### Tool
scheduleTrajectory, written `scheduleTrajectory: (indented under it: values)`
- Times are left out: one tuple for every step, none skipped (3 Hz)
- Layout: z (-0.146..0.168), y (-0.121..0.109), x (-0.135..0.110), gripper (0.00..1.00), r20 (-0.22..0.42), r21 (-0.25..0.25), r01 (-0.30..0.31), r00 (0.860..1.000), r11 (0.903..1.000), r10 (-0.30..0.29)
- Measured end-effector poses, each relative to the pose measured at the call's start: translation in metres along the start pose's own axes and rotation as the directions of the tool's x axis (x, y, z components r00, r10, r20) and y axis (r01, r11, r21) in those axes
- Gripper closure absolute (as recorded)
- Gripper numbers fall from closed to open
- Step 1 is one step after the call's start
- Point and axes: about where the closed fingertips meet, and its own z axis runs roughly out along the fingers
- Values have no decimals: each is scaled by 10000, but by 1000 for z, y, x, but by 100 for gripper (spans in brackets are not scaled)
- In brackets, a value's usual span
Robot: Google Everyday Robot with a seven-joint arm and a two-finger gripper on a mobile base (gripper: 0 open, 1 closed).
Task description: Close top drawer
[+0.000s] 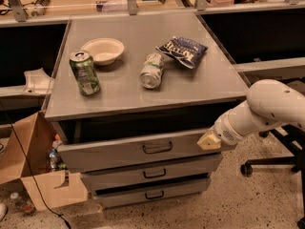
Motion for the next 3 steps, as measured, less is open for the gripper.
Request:
scheduleTrajectory:
  values:
    - [-1, -10, -3, 100, -5, 255, 43, 10000, 9997, -43]
    - [-1, -16, -4, 100, -25, 442, 46, 10000, 9990, -45]
    - [0, -19, -7, 100, 44, 486, 90, 9999, 9988, -92]
